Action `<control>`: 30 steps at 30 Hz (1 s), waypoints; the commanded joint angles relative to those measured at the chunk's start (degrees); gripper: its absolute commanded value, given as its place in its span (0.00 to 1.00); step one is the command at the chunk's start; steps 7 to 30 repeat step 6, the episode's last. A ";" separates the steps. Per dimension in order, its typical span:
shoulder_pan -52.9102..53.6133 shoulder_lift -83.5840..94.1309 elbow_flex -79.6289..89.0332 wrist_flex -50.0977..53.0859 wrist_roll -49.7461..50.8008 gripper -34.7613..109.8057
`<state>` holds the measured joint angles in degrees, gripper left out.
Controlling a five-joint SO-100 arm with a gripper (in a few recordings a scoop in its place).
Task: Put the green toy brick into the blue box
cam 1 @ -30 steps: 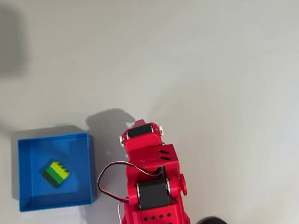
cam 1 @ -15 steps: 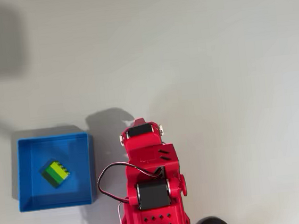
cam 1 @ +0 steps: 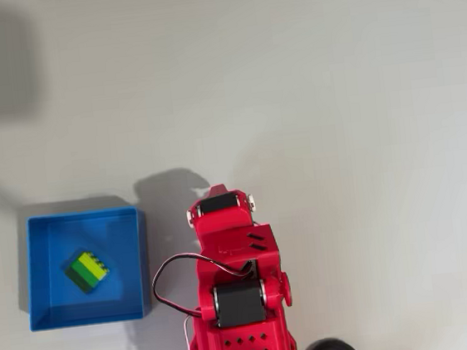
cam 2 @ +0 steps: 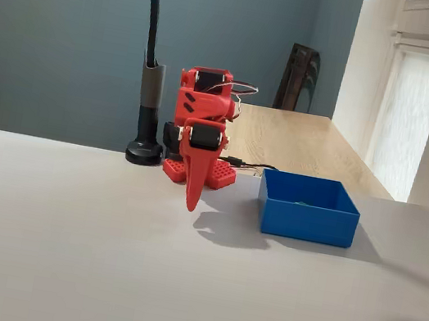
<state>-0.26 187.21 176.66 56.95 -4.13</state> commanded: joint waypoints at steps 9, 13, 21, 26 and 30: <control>1.23 0.35 0.44 -0.79 -0.09 0.24; 1.23 0.35 0.44 -0.79 -0.09 0.24; 1.23 0.35 0.44 -0.79 -0.09 0.24; 1.23 0.35 0.44 -0.79 -0.09 0.24; 1.23 0.35 0.44 -0.79 -0.09 0.24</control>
